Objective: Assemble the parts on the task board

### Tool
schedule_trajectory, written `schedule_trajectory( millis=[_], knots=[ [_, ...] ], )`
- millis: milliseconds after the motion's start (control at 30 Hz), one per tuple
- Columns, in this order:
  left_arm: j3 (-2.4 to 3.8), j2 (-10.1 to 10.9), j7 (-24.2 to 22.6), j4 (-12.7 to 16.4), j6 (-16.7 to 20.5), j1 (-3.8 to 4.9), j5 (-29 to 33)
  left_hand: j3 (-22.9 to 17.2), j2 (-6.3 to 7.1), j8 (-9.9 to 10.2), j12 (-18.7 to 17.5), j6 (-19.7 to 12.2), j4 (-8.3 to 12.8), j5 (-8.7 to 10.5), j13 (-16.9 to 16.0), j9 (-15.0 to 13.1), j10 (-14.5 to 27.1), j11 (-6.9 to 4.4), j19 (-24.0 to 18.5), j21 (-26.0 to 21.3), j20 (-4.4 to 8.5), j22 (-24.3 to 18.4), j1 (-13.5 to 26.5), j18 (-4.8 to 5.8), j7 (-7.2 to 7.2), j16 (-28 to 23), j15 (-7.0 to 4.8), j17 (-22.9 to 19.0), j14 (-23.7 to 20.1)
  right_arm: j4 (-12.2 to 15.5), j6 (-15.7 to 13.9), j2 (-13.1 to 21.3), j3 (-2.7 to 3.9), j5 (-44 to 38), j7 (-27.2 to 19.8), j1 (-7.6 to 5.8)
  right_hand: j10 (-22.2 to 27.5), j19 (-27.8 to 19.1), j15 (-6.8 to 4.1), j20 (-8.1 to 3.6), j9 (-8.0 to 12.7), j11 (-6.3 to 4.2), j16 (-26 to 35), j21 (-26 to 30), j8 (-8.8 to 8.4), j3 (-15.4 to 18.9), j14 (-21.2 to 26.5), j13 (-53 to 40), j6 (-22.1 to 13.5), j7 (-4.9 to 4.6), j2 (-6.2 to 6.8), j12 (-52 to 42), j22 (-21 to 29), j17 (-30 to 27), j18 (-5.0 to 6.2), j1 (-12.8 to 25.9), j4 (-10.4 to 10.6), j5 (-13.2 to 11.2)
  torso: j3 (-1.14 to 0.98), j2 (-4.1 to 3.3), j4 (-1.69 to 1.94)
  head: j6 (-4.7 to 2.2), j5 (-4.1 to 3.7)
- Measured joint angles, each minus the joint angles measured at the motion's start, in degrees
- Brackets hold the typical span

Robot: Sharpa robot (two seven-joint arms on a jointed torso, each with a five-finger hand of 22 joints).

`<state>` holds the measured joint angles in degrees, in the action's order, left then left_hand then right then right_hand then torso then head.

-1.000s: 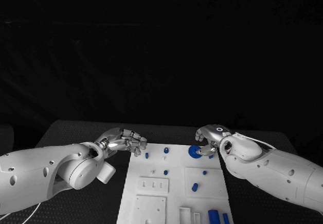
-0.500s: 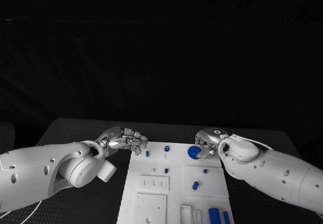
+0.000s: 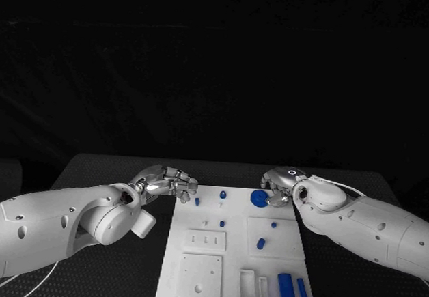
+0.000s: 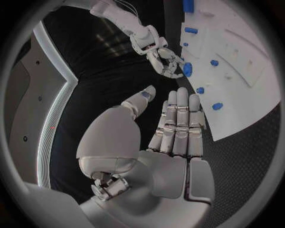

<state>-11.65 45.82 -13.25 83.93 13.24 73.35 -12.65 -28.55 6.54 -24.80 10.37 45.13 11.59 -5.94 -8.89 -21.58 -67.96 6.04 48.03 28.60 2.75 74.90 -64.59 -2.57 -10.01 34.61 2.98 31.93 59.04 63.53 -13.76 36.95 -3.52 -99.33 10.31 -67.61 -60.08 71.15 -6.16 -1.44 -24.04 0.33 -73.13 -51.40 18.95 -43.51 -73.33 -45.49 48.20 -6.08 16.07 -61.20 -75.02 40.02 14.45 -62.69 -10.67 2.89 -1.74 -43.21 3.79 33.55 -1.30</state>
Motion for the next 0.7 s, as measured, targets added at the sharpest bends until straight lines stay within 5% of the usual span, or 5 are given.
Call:
schedule_trajectory(
  millis=[700],
  knots=[
    [0.00,0.0,0.2,0.0,-0.1,0.00,0.0,-0.1,0.00,0.0,0.0,0.0,0.1,0.00,0.0,-0.1,0.0,0.00,0.0,0.2,0.00,0.0,0.0,0.05,0.00,0.0,0.00,0.1,0.0,0.8,2.0,-0.2,0.05,2.4,-0.7,0.05,0.3,0.1,0.12,-0.36,-0.2,-0.12,-3.4,-4.7,0.51,1.4,0.0,-7.6,0.3,0.29,-0.84,-9.7,0.0,6.0,-0.59,2.5,0.3,0.0,0.00,0.02,-0.08,0.27,-0.12]
  ],
)
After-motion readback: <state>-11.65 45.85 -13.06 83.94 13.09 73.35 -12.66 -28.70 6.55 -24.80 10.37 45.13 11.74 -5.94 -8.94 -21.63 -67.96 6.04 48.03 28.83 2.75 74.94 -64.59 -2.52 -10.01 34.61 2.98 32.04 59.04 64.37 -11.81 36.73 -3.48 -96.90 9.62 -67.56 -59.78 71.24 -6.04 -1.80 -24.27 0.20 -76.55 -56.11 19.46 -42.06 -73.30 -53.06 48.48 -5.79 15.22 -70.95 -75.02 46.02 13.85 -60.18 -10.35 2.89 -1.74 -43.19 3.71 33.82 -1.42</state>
